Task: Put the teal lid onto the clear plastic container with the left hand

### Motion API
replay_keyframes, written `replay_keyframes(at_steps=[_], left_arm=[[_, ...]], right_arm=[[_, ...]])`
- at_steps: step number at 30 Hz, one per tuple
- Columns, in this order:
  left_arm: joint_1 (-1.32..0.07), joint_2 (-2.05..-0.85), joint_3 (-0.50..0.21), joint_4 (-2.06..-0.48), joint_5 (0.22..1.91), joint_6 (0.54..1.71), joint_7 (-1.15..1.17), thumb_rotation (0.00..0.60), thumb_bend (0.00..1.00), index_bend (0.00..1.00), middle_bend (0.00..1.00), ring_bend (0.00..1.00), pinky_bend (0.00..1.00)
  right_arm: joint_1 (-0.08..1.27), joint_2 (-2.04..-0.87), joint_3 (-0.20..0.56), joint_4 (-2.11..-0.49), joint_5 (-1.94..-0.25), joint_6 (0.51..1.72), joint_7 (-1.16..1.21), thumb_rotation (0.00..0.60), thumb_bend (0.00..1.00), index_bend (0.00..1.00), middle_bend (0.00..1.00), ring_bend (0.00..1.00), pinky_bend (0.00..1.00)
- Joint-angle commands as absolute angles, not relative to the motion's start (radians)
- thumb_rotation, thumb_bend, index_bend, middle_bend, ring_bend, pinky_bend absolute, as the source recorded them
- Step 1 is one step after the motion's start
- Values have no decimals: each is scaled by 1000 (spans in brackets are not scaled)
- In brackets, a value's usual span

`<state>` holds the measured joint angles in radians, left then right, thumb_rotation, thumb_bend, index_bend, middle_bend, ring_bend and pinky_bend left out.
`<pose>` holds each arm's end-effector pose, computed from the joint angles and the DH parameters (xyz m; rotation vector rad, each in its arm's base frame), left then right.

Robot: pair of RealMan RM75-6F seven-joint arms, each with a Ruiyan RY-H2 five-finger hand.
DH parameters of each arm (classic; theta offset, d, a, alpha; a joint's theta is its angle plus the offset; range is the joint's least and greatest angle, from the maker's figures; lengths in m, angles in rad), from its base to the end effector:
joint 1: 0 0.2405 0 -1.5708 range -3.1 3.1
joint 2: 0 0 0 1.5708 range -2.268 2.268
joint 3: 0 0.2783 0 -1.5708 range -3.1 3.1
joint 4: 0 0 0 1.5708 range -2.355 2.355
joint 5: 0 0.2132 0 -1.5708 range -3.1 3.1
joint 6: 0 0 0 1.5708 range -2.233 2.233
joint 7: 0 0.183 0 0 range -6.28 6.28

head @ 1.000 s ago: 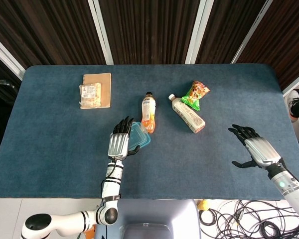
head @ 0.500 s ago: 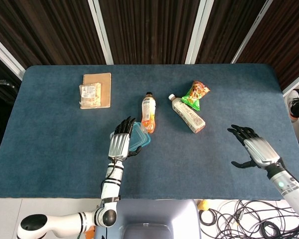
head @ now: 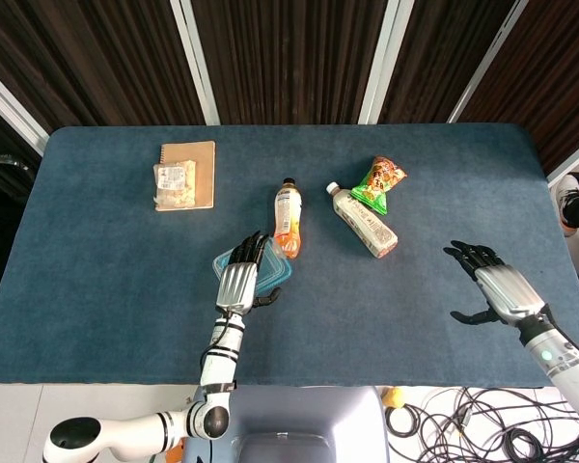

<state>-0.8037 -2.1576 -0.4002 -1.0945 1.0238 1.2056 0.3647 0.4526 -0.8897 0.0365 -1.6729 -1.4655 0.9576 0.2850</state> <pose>-0.0742 0.3868 -0.1393 -1.4455 -1.1870 -1.1775 -0.2897 -0.3192 0.1621 1.7329 -1.1640 0.7928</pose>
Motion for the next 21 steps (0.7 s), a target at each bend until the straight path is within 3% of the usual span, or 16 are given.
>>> replay_keyframes(at_steps=[1, 14, 21], left_arm=[[-807, -2165, -408, -1080, 1027, 1206, 362, 549, 222, 0, 0, 0, 120], [-814, -2191, -448, -988, 1019, 1196, 330, 549, 219, 0, 0, 0, 121], [-800, -2174, -439, -1047, 1028, 1183, 307, 548, 218, 0, 0, 0, 120]], right_arm=[[452, -890, 36, -1672, -1466, 957, 286, 600, 129, 0, 0, 0, 0], [453, -889, 36, -1664, -1471, 957, 302, 600, 129, 0, 0, 0, 0], [452, -891, 37, -1661, -1467, 957, 300, 600, 129, 0, 0, 0, 0]])
